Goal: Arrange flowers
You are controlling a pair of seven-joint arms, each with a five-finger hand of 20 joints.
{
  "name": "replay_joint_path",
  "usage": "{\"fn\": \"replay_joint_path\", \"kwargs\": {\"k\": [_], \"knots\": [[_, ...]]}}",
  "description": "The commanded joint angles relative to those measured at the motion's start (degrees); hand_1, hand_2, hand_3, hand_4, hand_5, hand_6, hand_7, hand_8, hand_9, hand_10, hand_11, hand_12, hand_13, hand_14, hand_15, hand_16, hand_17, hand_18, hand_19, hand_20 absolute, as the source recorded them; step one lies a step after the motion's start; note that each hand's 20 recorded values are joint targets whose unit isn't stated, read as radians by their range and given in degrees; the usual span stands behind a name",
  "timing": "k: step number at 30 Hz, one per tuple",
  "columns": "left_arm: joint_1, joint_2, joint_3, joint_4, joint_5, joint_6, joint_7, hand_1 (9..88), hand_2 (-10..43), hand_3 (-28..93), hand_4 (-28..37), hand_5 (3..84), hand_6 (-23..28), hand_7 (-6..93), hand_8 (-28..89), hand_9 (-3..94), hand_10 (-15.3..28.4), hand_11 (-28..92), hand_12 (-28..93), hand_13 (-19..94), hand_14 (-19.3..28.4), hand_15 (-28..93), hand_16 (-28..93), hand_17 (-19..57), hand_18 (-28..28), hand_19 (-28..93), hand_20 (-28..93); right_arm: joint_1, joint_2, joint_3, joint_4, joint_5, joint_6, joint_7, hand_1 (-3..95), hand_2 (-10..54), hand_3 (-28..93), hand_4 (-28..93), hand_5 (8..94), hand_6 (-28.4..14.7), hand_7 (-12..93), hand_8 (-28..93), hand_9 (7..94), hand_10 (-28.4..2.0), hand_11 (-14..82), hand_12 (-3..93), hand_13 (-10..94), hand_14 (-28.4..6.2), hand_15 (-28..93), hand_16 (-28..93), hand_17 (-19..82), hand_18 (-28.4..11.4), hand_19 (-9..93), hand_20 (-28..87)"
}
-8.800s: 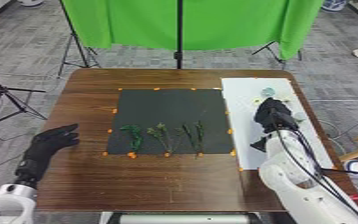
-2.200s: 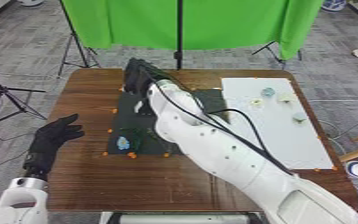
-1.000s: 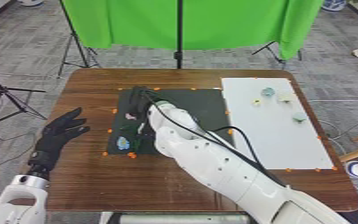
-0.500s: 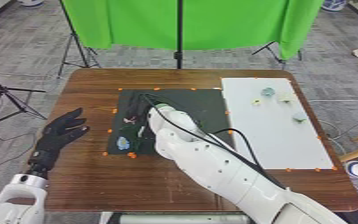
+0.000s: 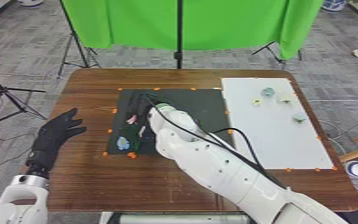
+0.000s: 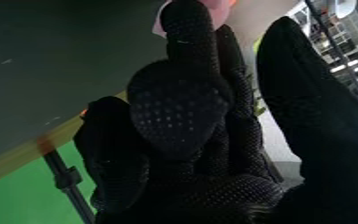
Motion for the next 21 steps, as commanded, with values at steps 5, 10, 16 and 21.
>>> {"fn": "replay_joint_path", "kwargs": {"k": [5,10,16,21], "knots": [[3.29,-0.95,-1.97,-1.52,-0.38,1.37,-0.13,27.8,12.4,54,-27.6,36.5,5.7,11.7,-7,40.9,12.2,23,9,42,16.3,22,0,11.8,13.4,17,24,4.65,6.54,-1.34,-7.35,-4.21,-1.23,-0.93,39.0,-9.5,68,-15,64.9,0.5,16,-9,80.9,-15.1,15.1,17.9,94,-2.8,51,34,64,-13.2,93,49],[6.00,-1.44,-4.04,-2.83,-0.49,2.24,-0.27,27.1,11.8,55,-28.1,39.3,5.2,12.2,-7,43.9,13.6,22,10,43,18.0,23,0,11.6,13.6,18,24,6.57,15.83,2.24,-20.36,-3.47,-0.09,-1.47,37.2,-9.5,66,-15,64.3,0.2,16,-10,80.9,-15.0,15.8,18.4,94,-2.8,51,34,64,-13.3,93,49],[7.14,-1.82,-4.74,-3.60,-0.33,2.32,-0.56,26.6,10.6,57,-28.2,40.7,5.3,12.3,-7,44.9,13.9,22,11,42,18.8,24,-1,11.4,13.7,18,24,1.10,29.72,15.05,-34.61,-5.82,1.47,-3.26,35.6,-9.5,64,-13,63.6,-0.5,14,-9,79.1,-14.7,18.0,20.7,92,-3.7,51,36,61,-15.0,93,51],[7.80,-2.07,-5.43,-4.03,-0.07,2.31,-0.89,26.5,10.0,58,-28.3,41.1,5.4,12.2,-7,45.2,14.0,22,12,42,19.1,25,-1,11.3,13.7,18,24,-10.79,39.35,30.19,-39.83,-5.57,-3.19,-0.97,32.0,-9.5,62,-12,62.5,-1.3,13,-8,75.8,-16.1,17.8,21.7,87,-6.2,54,36,57,-16.5,93,53]]}}
